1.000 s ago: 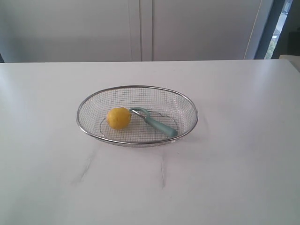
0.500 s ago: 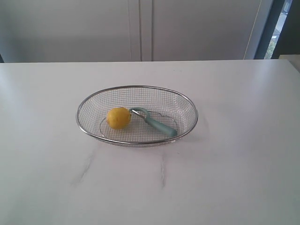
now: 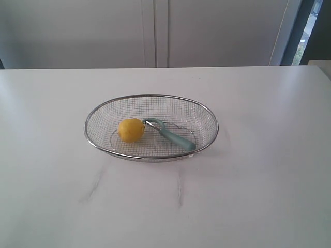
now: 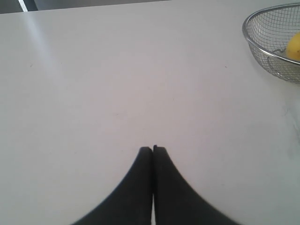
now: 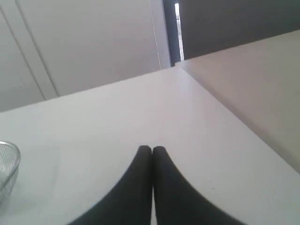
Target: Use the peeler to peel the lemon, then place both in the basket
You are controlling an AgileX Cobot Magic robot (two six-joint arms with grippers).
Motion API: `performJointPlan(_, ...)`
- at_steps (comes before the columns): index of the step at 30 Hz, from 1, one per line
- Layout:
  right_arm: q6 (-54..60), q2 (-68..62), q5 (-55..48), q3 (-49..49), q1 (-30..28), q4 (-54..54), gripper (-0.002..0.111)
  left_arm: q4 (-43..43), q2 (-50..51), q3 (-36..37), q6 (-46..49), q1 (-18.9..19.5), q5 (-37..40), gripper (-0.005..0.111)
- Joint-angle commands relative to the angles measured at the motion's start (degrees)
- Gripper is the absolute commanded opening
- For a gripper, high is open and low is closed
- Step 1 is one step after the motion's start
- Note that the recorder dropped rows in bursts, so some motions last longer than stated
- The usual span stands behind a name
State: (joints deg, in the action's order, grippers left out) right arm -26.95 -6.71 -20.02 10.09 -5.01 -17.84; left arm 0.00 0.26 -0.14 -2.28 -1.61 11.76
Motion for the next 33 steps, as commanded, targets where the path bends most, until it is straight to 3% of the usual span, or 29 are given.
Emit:
performJointPlan(1,8.53,2.05,3.94,-5.88,-0.18,2.65,0.0,0.0,-0.26,0.14,-0.37,-0.45,0.12,0.0)
performJointPlan(6,18.44,5.78,5.15,-10.09,-0.18,10.57,0.0,0.0,-0.26,0.14,-0.37,-0.45,0.12,0.0)
performJointPlan(8,18.78,6.71,1.13,-10.09,-0.18,10.74,0.0,0.0,-0.26,0.14,-0.37,-0.45,0.12,0.0)
performJointPlan(19,26.95,6.71,1.12,-10.09,-0.07,10.68,0.0,0.0,-0.26,0.14,-0.37,-0.45,0.12,0.0)
performJointPlan(23,26.95,6.71,1.22,-10.09,0.19,16.52,0.0,0.0,-0.26,0.14,-0.37,-0.45,0.12,0.0)
performJointPlan(33,26.95,6.71,1.22,-10.09,9.86,18.3,0.0,0.0,-0.26,0.14,-0.37,-0.45,0.12,0.0)
